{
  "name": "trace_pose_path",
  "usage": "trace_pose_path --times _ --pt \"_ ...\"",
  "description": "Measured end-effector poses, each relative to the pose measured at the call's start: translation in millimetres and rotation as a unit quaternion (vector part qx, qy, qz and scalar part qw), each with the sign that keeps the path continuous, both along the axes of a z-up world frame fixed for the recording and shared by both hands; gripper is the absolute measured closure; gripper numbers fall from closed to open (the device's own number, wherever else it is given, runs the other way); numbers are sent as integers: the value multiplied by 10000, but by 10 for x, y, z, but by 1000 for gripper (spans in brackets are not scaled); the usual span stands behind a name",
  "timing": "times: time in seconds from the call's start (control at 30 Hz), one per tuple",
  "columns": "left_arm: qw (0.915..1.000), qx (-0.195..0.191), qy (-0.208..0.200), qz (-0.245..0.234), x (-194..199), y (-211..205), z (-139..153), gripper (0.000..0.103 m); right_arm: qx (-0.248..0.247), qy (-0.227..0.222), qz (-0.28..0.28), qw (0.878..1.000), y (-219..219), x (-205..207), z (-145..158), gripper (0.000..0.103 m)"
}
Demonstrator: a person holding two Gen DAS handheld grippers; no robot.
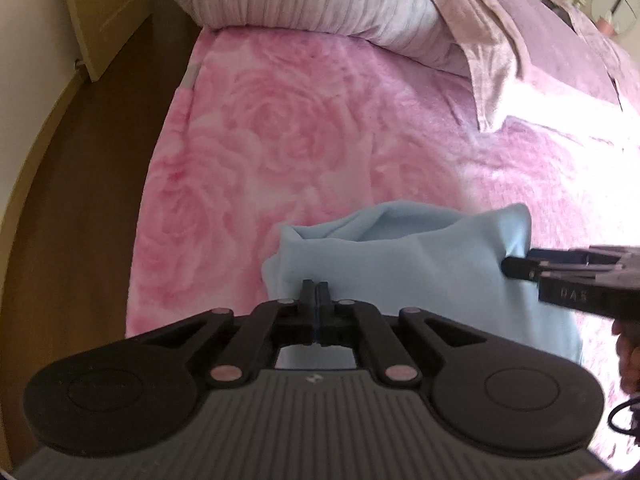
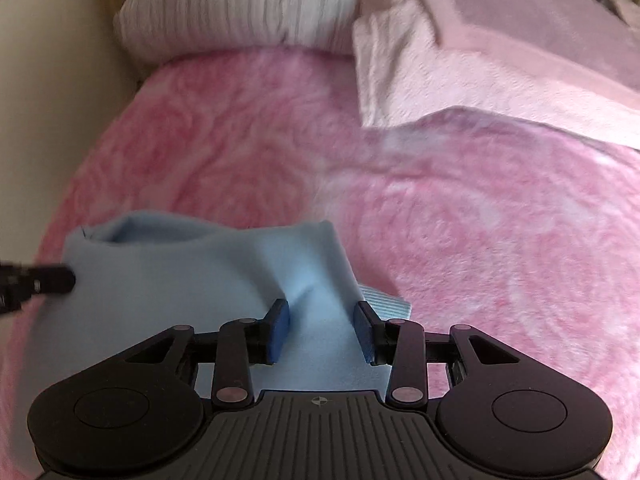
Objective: Fold clothes
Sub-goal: 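Lower the sweatshirt onto the bedspread and open both grippers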
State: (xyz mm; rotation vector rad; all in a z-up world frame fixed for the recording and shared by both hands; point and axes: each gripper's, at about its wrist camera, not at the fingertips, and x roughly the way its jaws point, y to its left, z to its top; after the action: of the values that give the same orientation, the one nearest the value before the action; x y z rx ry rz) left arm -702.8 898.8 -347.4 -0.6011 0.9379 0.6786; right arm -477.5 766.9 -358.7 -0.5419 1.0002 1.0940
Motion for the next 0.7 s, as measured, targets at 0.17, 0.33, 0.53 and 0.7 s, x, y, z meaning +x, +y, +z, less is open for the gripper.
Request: trace_pose_path --times 0.17,0.33,0.53,0.7 --pt "9999 89 106 -76 -83 -135 171 102 -25 166 -5 9999 -219 -45 233 64" --pt "9992 -322 53 237 -434 -594 299 101 -14 535 217 9983 -737 -352 453 64" --pt "9941 -726 316 747 -522 -895 137 100 -752 747 592 9926 -973 -688 123 64" --pt "9966 -270 427 659 -391 -1096 577 96 -610 642 742 9933 -1030 -733 477 64"
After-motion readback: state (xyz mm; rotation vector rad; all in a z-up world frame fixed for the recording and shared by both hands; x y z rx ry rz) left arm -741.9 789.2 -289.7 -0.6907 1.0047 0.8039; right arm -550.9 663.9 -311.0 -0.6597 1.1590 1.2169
